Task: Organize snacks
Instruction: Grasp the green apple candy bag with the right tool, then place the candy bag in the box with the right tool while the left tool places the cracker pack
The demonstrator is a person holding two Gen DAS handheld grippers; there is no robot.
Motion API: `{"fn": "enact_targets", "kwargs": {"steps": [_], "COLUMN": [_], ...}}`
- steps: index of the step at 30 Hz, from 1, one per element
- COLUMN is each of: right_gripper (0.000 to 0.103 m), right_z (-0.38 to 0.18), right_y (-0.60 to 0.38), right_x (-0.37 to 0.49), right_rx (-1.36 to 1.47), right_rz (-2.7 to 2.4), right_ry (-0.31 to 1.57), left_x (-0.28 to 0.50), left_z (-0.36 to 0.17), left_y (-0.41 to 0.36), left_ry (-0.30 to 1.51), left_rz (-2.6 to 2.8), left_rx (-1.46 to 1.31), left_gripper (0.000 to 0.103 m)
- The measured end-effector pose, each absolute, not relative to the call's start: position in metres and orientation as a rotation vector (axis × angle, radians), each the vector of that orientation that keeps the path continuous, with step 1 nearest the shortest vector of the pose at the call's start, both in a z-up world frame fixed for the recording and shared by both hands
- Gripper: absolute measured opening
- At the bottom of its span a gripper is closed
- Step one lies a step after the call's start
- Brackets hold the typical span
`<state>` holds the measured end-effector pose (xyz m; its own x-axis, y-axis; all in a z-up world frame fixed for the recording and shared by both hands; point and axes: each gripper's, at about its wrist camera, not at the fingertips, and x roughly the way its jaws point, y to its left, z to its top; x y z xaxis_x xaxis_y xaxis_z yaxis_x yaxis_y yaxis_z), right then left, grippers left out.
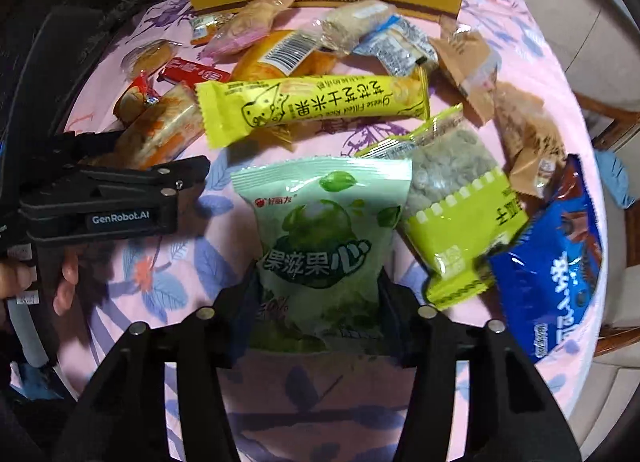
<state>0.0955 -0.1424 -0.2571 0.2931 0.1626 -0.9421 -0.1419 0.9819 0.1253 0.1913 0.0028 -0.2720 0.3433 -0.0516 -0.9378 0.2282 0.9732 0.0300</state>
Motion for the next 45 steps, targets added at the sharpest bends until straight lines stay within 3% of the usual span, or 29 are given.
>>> {"fn": "enact_targets", "kwargs": {"steps": [5,10,13,15,17,18,20,25,35,45], "right_gripper": [0.07,0.084,0.1,0.1,0.081,0.062,0.057,0.051,0.051,0.051], "right_z": [-0.262,-0.27,-0.277,-0.277,-0.271,-0.267,-0.265,-0.259,-0.201,-0.13], "right_y": [-0.127,-0.111,-0.117,-0.113,-0.116,-0.115,-0.113,-0.116,-0.14,-0.138], "right_x": [0.093,0.099,0.108,0.111,0.11,0.108,0.109,0.109,0.093,0.154], "right_rx": [-0.065,-0.16,-0.13,-0.132,-0.11,-0.103,-0.107,-0.084,0.031,0.024], "right_rz": [0.204,0.212,0.156,0.15,0.138,0.157,0.165,0.173,0.22,0.238], "right_ry": [1.217,1.23,1.263,1.258,1.221,1.193,1.199,1.198,1.076,0.911], "left_x": [0.189,0.176,0.174,0.171,0.167,0.167,0.166,0.159,0.154,0.217], "left_z": [-0.272,-0.268,-0.265,-0.263,-0.26,-0.259,-0.259,-0.253,-0.194,-0.13], "left_y": [0.002,-0.006,-0.008,-0.012,-0.014,-0.013,-0.012,-0.009,0.005,-0.003], "left_ry": [1.193,1.161,1.154,1.148,1.143,1.143,1.147,1.164,1.109,1.017], "left_rz": [-0.19,-0.192,-0.193,-0.203,-0.207,-0.204,-0.206,-0.199,-0.159,-0.117], "left_rx": [0.156,0.143,0.136,0.141,0.135,0.129,0.113,0.063,0.0,-0.039], "left_gripper": [0.1,0.082,0.073,0.064,0.054,0.046,0.046,0.045,0.045,0.046]}}
